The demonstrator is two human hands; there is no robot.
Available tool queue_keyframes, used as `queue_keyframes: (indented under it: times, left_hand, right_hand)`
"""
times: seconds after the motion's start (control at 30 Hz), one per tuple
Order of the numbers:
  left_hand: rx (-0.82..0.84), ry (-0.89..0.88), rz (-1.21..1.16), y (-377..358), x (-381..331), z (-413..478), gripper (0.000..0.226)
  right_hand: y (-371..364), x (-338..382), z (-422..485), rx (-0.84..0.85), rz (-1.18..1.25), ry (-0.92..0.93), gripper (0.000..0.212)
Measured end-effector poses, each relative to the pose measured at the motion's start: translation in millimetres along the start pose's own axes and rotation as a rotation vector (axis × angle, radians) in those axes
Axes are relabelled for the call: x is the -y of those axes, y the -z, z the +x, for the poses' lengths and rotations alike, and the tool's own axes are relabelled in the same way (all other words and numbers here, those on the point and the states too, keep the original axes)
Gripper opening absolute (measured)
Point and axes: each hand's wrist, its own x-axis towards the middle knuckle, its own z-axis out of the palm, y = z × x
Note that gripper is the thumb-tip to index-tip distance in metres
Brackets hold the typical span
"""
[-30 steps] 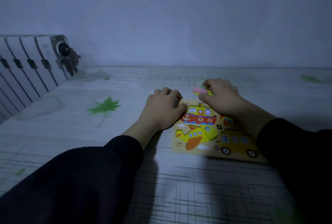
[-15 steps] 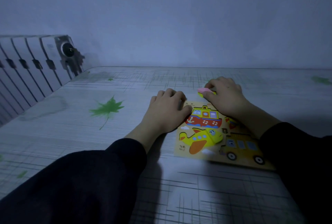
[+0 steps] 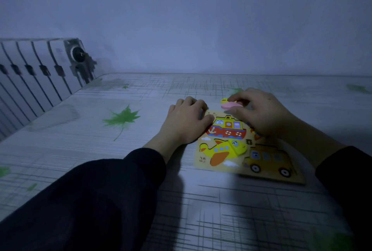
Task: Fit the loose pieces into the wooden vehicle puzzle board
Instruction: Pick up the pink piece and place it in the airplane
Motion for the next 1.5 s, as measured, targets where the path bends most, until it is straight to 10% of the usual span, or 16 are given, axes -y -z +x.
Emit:
queue_keyframes:
  times: [0.47, 1.5]
  left_hand:
    - [-0.008, 0.023, 0.002, 1, -3, -2, 0.047]
    - [-0.017, 0.022, 0.003, 1, -3, -4, 0.042]
  right_hand:
    - [6, 30, -47, 0.18, -0.028, 0.365, 0.025]
    - [0, 44, -60, 0.306, -0.12, 0.466, 0.026]
